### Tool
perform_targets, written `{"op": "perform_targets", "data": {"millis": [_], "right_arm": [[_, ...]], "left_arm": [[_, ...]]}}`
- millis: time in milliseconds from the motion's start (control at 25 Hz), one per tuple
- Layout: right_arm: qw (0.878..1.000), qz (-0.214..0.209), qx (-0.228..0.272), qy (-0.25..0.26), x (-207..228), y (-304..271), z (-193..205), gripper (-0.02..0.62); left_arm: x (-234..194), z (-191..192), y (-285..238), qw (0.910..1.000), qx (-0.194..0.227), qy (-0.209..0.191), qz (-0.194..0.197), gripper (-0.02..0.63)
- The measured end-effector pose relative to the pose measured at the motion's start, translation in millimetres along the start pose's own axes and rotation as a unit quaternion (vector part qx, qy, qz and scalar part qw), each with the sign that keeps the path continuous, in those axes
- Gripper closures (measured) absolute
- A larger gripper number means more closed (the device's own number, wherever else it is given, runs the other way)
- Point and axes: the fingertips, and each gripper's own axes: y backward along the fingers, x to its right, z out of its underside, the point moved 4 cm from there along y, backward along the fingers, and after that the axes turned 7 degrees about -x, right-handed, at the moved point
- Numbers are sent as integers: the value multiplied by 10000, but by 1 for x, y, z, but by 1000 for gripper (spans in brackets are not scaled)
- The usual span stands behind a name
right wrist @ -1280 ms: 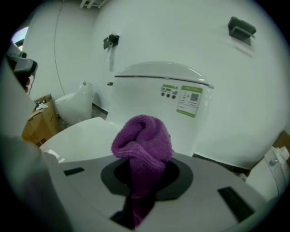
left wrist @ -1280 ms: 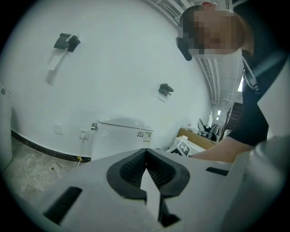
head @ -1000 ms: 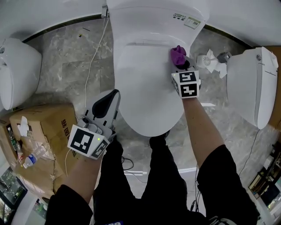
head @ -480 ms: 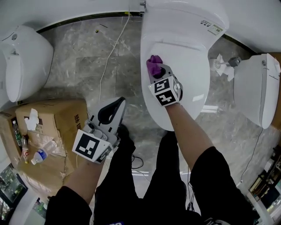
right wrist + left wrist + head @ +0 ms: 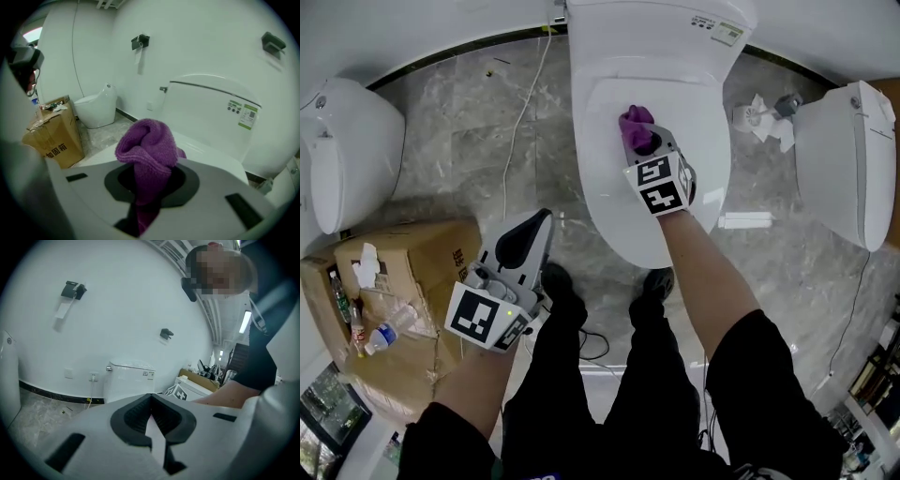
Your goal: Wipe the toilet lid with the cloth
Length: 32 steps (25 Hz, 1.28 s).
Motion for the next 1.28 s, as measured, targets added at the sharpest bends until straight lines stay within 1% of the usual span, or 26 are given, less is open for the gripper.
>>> {"op": "perform_targets", "data": {"millis": [80, 160, 280, 320, 400, 480, 560, 640, 720, 800, 920, 1000, 1120, 1280], "right_arm": [[9999, 121, -5, -79, 24, 15, 21, 537], [9996, 244, -20, -161, 50, 29, 43, 537], [9976, 375, -39, -580, 88, 49, 79, 536], [9965, 416, -47, -728, 101, 55, 92, 537], [9949, 529, -61, -861, 125, 64, 116, 537], [9940, 623, -68, -895, 139, 70, 132, 537], [9937, 677, -73, -893, 137, 73, 136, 537], [9942, 678, -29, -830, 123, 71, 127, 537], [9957, 570, 79, -729, 97, 68, 111, 537], [9977, 433, 126, -501, 64, 63, 95, 537], [9998, 191, 93, -21, 5, 53, 69, 537], [9999, 14, 68, 153, -34, 46, 56, 537], [9992, -188, -8, 348, -85, 38, 42, 535], [9982, -347, -140, 476, -139, 33, 39, 535]], "left_arm": [[19, -3, -13, 10000, 28, -20, -10, 589], [37, -6, -23, 9999, 109, 84, -101, 589], [62, -8, -34, 9991, 181, 303, -231, 589], [71, -8, -38, 9990, 183, 337, -238, 589], [86, -8, -46, 9991, 180, 343, -196, 589], [97, -7, -49, 9992, 187, 333, -132, 589], [101, -2, -45, 9991, 216, 355, -109, 589], [100, 4, -39, 9989, 246, 373, -110, 589], [97, 11, -31, 9990, 249, 364, -96, 589], [92, 17, -20, 9990, 246, 376, -78, 589], [83, 25, 5, 9987, 265, 419, -76, 589], [78, 28, 23, 9984, 295, 470, -73, 589], [70, 31, 50, 9982, 368, 481, -34, 589], [62, 41, 81, 9982, 412, 433, 47, 589]]}}
